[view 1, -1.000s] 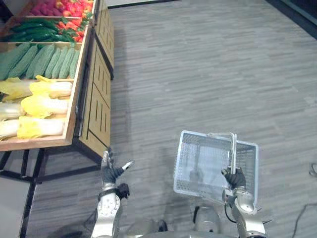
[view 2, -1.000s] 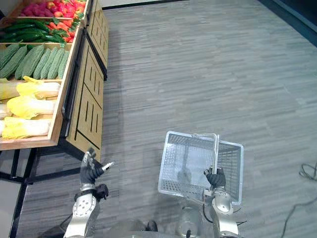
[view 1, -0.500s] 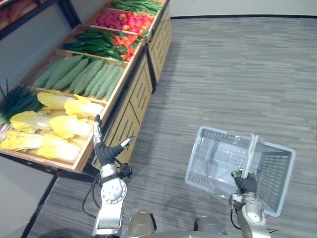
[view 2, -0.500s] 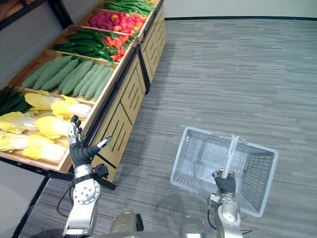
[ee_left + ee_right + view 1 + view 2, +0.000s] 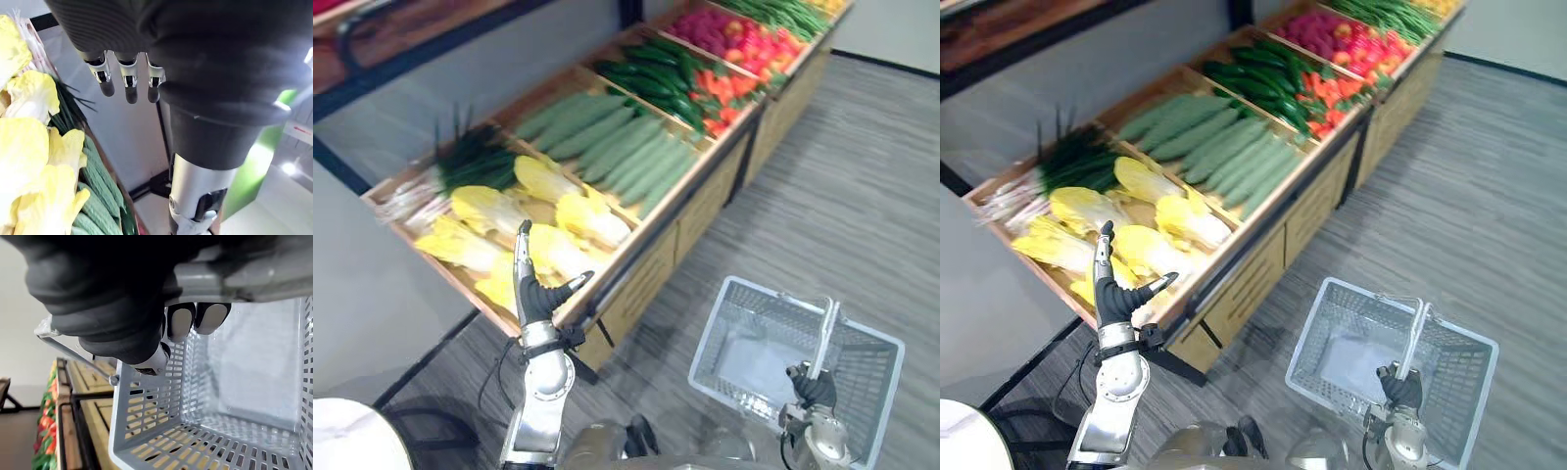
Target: Pick vegetable in the basket
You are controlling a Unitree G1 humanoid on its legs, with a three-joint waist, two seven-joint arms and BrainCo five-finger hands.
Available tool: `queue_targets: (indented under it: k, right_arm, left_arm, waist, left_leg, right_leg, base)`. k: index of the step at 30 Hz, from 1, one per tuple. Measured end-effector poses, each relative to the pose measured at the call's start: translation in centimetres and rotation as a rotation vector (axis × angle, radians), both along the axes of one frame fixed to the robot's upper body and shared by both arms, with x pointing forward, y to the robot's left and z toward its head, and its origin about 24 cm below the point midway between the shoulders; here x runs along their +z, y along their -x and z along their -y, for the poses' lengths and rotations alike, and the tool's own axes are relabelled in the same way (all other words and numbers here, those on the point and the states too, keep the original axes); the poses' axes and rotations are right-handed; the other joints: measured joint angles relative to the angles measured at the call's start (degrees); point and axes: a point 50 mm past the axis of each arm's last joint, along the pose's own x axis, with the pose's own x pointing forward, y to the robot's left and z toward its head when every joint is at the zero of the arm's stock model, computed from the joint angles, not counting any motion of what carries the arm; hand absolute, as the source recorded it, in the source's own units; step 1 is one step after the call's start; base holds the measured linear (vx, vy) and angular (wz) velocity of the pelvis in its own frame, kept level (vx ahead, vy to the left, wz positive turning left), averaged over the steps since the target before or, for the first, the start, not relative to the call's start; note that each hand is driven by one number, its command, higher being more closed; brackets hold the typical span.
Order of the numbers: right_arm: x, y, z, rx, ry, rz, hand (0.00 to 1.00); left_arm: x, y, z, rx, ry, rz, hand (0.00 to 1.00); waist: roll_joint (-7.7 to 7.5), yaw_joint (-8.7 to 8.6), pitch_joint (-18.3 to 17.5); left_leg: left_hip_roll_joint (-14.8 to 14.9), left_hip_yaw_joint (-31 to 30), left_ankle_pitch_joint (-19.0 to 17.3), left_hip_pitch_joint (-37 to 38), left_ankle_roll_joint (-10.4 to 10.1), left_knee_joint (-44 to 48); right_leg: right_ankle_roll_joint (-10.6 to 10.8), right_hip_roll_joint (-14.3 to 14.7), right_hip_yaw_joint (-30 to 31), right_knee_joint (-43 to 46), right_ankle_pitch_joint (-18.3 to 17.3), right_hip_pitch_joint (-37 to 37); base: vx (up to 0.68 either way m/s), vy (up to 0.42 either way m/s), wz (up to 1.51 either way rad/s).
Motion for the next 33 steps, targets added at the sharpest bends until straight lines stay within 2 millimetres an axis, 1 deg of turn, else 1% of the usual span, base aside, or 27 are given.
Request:
queue_targets:
  k: [1, 2, 3, 4, 5, 6, 7, 8, 9, 10, 11, 12, 13, 15, 17, 18, 22, 23, 25, 28, 31, 33]
  right_arm:
    - [0.1, 0.2, -0.1, -0.005, -0.002, 0.002, 1.0]
    - [0.2, 0.7, -0.2, -0.018, -0.003, 0.007, 1.0]
    - [0.1, 1.5, -0.4, -0.036, -0.008, 0.001, 1.0]
    - [-0.2, 2.5, -0.5, -0.077, -0.017, -0.016, 1.0]
    - [-0.3, 3.2, 0.1, -0.13, -0.013, -0.026, 1.0]
    - [-0.3, 4.6, 1.4, -0.202, 0.004, -0.051, 1.0]
    - [-0.3, 5.2, 1.9, -0.213, 0.012, -0.063, 1.0]
    - [-0.3, 5.3, 2.0, -0.223, 0.011, -0.062, 1.0]
    - [-0.2, 5.4, 2.1, -0.25, 0.013, -0.06, 1.0]
    - [-0.3, 6.1, 2.3, -0.265, 0.017, -0.069, 1.0]
    - [-0.3, 6.6, 2.4, -0.27, 0.02, -0.08, 1.0]
    - [-0.4, 6.9, 2.4, -0.277, 0.017, -0.085, 1.0]
    - [-0.4, 7.0, 2.4, -0.285, 0.007, -0.083, 1.0]
    - [-0.6, 7.1, 2.3, -0.298, -0.014, -0.083, 1.0]
    - [-0.7, 7.1, 2.0, -0.296, -0.023, -0.081, 1.0]
    - [-0.7, 7.1, 1.9, -0.292, -0.027, -0.083, 1.0]
    - [-0.9, 7.1, 1.5, -0.292, -0.051, -0.081, 1.0]
    - [-1.0, 7.0, 1.4, -0.29, -0.054, -0.081, 1.0]
    - [-1.0, 7.0, 1.3, -0.275, -0.061, -0.078, 1.0]
    - [-1.1, 6.8, 1.0, -0.256, -0.071, -0.08, 1.0]
    - [-1.2, 6.2, 0.5, -0.216, -0.088, -0.071, 1.0]
    - [-1.2, 5.9, 0.4, -0.209, -0.091, -0.064, 1.0]
  left_arm:
    - [0.1, 0.0, 0.3, -0.012, 0.003, 0.004, 0.0]
    - [0.3, -0.2, 0.8, -0.032, 0.005, 0.014, 0.0]
    - [0.4, -0.2, 1.2, -0.048, 0.007, 0.021, 0.0]
    - [0.4, -0.2, 1.6, -0.069, 0.005, 0.024, 0.0]
    - [0.2, -0.1, 1.8, -0.074, 0.012, 0.011, 0.0]
    - [-0.2, 0.3, 1.8, -0.069, 0.026, -0.011, 0.0]
    - [-0.3, 0.3, 1.9, -0.076, 0.031, -0.02, 0.0]
    - [-0.3, 0.3, 2.0, -0.08, 0.031, -0.02, 0.0]
    - [-0.3, 0.3, 2.0, -0.083, 0.038, -0.022, 0.0]
    - [-0.4, 0.3, 2.0, -0.093, 0.051, -0.029, 0.0]
    - [-0.4, 0.3, 2.0, -0.096, 0.051, -0.031, 0.0]
    - [-0.4, 0.3, 2.0, -0.096, 0.052, -0.031, 0.0]
    - [-0.4, 0.3, 2.0, -0.095, 0.056, -0.03, 0.0]
    - [-0.5, 0.3, 1.9, -0.092, 0.063, -0.034, 0.0]
    - [-0.9, 0.6, 1.5, -0.077, 0.06, -0.054, 0.0]
    - [-1.2, 0.9, 1.4, -0.076, 0.058, -0.073, 0.0]
    - [-1.5, 1.1, 1.5, -0.096, 0.052, -0.099, 0.0]
    - [-1.7, 1.0, 1.6, -0.101, 0.044, -0.113, 0.0]
    - [-2.4, 0.6, 1.6, -0.095, 0.023, -0.155, 0.0]
    - [-3.8, -0.2, 1.6, -0.08, -0.009, -0.232, 0.0]
    - [-5.2, -1.5, 1.5, -0.061, -0.047, -0.308, 0.0]
    - [-5.6, -2.5, 1.7, -0.063, -0.067, -0.336, 0.0]
  waist:
    - [-0.23, -0.09, -0.1]
    - [-0.72, -0.14, -0.2]
    - [-2.2, -0.32, -0.9]
    - [-4.05, -0.27, -1.2]
    - [-3.83, -0.1, -1.1]
    - [-2.32, 1.11, -2.0]
    - [-2.06, 1.19, -2.1]
    - [-1.6, 1.14, -2.3]
    - [-1.6, 1.11, -2.3]
    - [-1.69, 1.07, -2.2]
    - [-1.77, 1.1, -2.2]
    - [-1.72, 1.01, -2.2]
    - [-1.71, 1.02, -2.2]
    - [-1.88, 1.17, -2.0]
    - [-1.94, 1.4, -2.0]
    - [-1.92, 1.49, -2.0]
    - [-2.19, 1.52, -2.2]
    - [-2.18, 1.52, -2.3]
    - [-2.38, 1.39, -2.7]
    - [-2.87, 1.27, -3.1]
    - [-3.39, 1.01, -3.3]
    - [-3.93, 0.71, -2.9]
  left_leg:
    - [0.0, -1.8, -0.4, 0.2, -0.7, 0.3]
    - [-0.1, -4.6, -1.1, 0.0, -2.0, 1.2]
    - [-0.6, -6.2, -2.4, -0.1, -3.8, 2.8]
    - [-1.1, -6.9, -4.5, -0.4, -5.1, 5.0]
    - [-0.1, -8.1, -5.4, -0.7, -5.8, 6.1]
    - [1.4, -9.1, -5.5, -1.7, -6.4, 7.1]
    - [2.5, -9.3, -5.2, -2.9, -7.5, 7.6]
    - [2.9, -9.3, -4.8, -3.1, -8.1, 7.5]
    - [3.9, -9.0, -4.0, -3.1, -9.4, 6.7]
    - [4.9, -8.3, -3.3, -2.9, -10.6, 6.0]
    - [5.7, -6.7, -2.9, -3.0, -11.2, 5.7]
    - [6.6, -5.1, -2.8, -3.0, -11.3, 5.5]
    - [7.7, -2.2, -3.0, -3.1, -10.9, 5.3]
    - [8.8, 1.2, -3.7, -2.8, -9.1, 4.0]
    - [9.0, 2.0, -3.5, -2.8, -9.5, 3.6]
    - [8.9, 1.9, -3.1, -2.8, -10.2, 3.5]
    - [8.4, 2.0, -1.4, -2.7, -10.1, 1.6]
    - [8.4, 2.0, -1.1, -2.6, -10.4, 1.2]
    - [8.4, 2.2, -0.2, -2.4, -10.3, 0.2]
    - [8.6, 2.7, 0.5, -2.3, -11.0, -1.3]
    - [8.9, 4.5, 1.3, -2.5, -11.8, -3.4]
    - [9.3, 6.0, 1.6, -3.0, -12.1, -3.9]
  right_leg:
    - [0.1, 1.7, 3.2, -3.2, 0.0, -0.8]
    - [0.5, 3.9, 8.7, -7.7, 0.3, -1.5]
    - [1.7, 5.0, 14.1, -12.6, 2.1, -1.6]
    - [3.0, 4.6, 15.7, -14.4, 6.8, -1.2]
    - [2.7, 4.5, 14.0, -13.5, 6.3, -0.9]
    - [1.9, 4.9, 11.6, -14.0, 5.8, -0.6]
    - [1.5, 4.9, 9.3, -14.6, 5.7, -0.6]
    - [1.2, 4.9, 8.4, -14.9, 5.7, -0.5]
    - [0.5, 5.0, 6.6, -15.6, 6.2, -0.1]
    - [-0.2, 5.0, 4.8, -17.2, 6.6, 1.3]
    - [-0.5, 5.0, 3.8, -18.1, 6.8, 2.3]
    - [-0.7, 5.0, 2.6, -19.0, 6.9, 3.2]
    - [-1.0, 5.0, 1.4, -19.8, 7.0, 3.9]
    - [-1.5, 4.9, 0.5, -20.3, 7.0, 4.3]
    - [-1.7, 4.8, 0.5, -21.3, 7.6, 4.5]
    - [-1.7, 4.8, 0.5, -22.0, 8.1, 4.8]
    - [-1.6, 4.8, 0.7, -23.5, 9.6, 4.9]
    - [-1.7, 4.9, 0.7, -23.9, 9.9, 4.9]
    - [-1.9, 4.9, 0.7, -24.1, 10.1, 4.7]
    - [-2.2, 5.3, 1.0, -24.8, 10.4, 4.1]
    - [-2.8, 6.0, 2.2, -25.7, 11.3, 2.7]
    - [-2.9, 6.2, 2.7, -25.7, 11.5, 1.6]
  base:
    - [0.34, -0.168, 1.67]
    - [0.23, -0.178, 1.78]
    - [0.29, -0.246, 2.27]
    - [0.31, -0.261, 2.0]
    - [0.32, -0.245, 1.35]
    - [0.32, -0.253, 0.82]
    - [0.28, -0.227, 0.67]
    - [0.24, -0.206, 0.69]
    - [0.13, -0.145, 0.62]
    - [0.1, -0.136, 0.64]
    - [0.01, -0.119, 0.61]
    - [-0.05, -0.084, 0.54]
    - [-0.07, -0.066, 0.45]
    - [-0.1, -0.022, 0.29]
    - [-0.12, 0.009, 0.07]
    - [-0.11, 0.036, 0.0]
    - [-0.04, 0.012, 0.0]
    - [0.0, 0.0, 0.0]
    - [-0.01, -0.038, -0.03]
    - [-0.01, -0.053, -0.1]
    - [-0.01, -0.051, -0.24]
    - [0.0, -0.035, -0.18]
